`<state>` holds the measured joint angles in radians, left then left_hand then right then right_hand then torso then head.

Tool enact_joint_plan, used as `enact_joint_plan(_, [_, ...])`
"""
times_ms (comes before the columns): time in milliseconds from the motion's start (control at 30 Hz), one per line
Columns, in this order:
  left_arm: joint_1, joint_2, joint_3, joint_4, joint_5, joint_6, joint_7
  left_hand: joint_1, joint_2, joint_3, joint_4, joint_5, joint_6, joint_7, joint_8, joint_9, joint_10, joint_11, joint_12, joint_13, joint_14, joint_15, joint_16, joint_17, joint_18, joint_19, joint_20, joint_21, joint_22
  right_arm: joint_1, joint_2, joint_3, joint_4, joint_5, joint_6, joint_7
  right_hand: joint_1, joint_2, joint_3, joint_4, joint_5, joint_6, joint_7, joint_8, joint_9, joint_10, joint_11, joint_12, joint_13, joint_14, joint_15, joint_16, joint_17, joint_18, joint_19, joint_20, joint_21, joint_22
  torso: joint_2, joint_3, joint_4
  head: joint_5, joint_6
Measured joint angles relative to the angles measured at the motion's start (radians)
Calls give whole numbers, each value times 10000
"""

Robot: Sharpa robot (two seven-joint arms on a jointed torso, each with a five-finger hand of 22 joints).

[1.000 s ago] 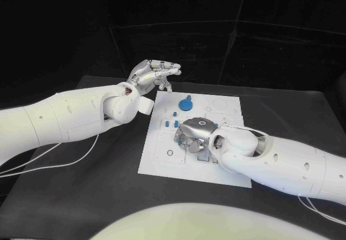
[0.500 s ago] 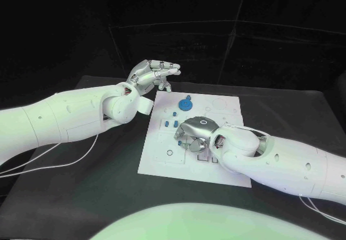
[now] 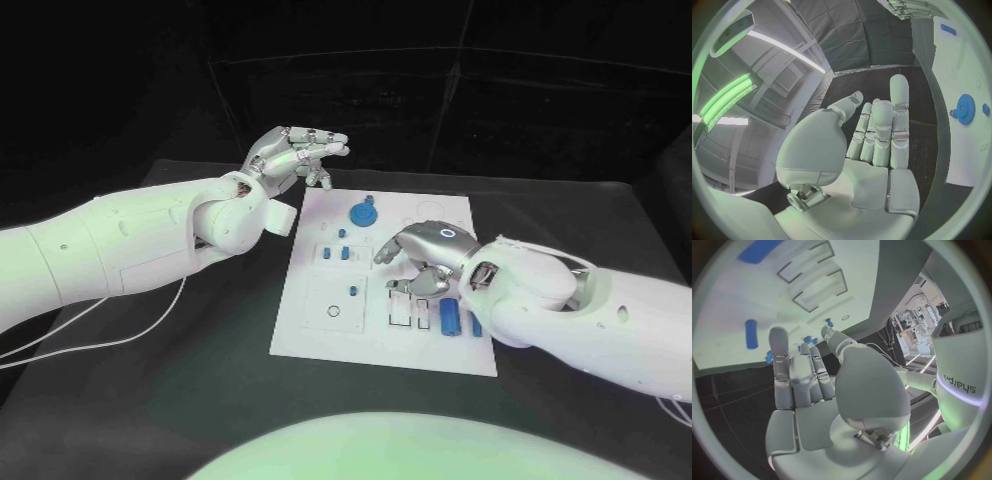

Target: Assemble the parts on the task board

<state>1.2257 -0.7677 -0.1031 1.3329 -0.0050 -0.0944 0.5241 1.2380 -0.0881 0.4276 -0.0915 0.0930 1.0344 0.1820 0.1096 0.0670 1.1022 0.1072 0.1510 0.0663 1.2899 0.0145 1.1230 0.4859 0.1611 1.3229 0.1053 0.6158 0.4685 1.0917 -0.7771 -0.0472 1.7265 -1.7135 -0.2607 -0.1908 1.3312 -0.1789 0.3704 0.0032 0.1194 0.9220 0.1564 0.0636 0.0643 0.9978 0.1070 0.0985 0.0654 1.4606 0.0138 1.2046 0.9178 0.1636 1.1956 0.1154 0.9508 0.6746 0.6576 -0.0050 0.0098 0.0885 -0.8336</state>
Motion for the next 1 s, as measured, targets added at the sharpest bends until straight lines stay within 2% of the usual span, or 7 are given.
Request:
enact_joint_plan(100, [0,-8,0,12,0,0,0,0,0,-27,-27,0,0,0,0,0,-36,36,0,0,0,0,0,-7,0,-33,33,0,-10,384,-405,26,24,225,27,-67,7,7,-913,178,-9,-289,-115,0,11,-268,16,187,17,-102,40,-141,-262,-1,-80,28,-242,-263,-1,-6,0,-134,91])
enact_joint_plan(167, [0,-8,0,15,0,-4,3,0,0,-59,5,0,0,0,24,3,-36,36,40,0,0,0,0,-7,0,-33,33,0,-11,552,-655,31,-41,369,69,-123,202,202,-1595,327,40,-375,-101,0,23,-377,20,360,17,-121,20,-183,-410,-1,-93,41,-355,-390,-1,-9,0,-207,141])
enact_joint_plan(300, [0,-6,-1,16,0,-13,28,-70,70,-124,71,0,0,0,37,13,-36,36,75,0,0,0,0,-29,0,-33,33,-40,-29,668,-914,24,-252,584,167,-210,621,344,-2318,523,113,-425,-51,0,23,-435,-2,589,17,-138,4,-257,-612,-1,-93,41,-454,-545,0,-7,6,-343,230])
enact_joint_plan(533, [0,-4,-3,15,0,-18,51,-143,143,-247,195,0,-74,-1,76,12,-108,35,117,0,-35,36,-41,-167,0,-33,33,-78,-67,740,-979,18,-575,699,390,-294,950,474,-2531,549,113,-426,-51,0,32,-549,19,698,17,-172,39,-312,-786,-2,-128,7,-595,-729,11,3,17,-459,307])
enact_joint_plan(700, [0,0,-4,14,1,-18,61,-180,181,-274,168,0,-74,-1,76,12,-108,35,117,0,-108,34,-98,-299,1,-33,33,-77,-76,747,-806,15,-758,678,643,-326,1124,648,-2559,521,179,-310,-83,0,50,-543,13,871,16,-208,3,-354,-824,-2,-127,7,-645,-760,11,4,33,-478,322])
enact_joint_plan(833, [0,0,-5,10,1,-18,66,-181,181,-274,168,0,-74,-1,76,11,-108,35,117,0,-108,34,-116,-310,0,-33,33,-78,-76,747,-620,10,-873,643,839,-326,1239,763,-2574,506,287,-98,-88,58,68,-291,-84,1051,16,-207,3,-342,-754,-1,-122,2,-598,-674,12,12,35,-477,317])
enact_joint_plan(1000, [0,1,-6,6,1,-17,69,-180,180,-293,188,0,-73,-1,76,11,-108,35,117,0,-107,34,-116,-334,0,-33,33,-116,-76,743,-425,8,-1024,609,1080,-293,1346,871,-2586,494,377,360,-61,129,95,285,-161,1250,5,-61,-143,-196,-543,-3,191,-91,-299,-368,12,12,35,-464,298])
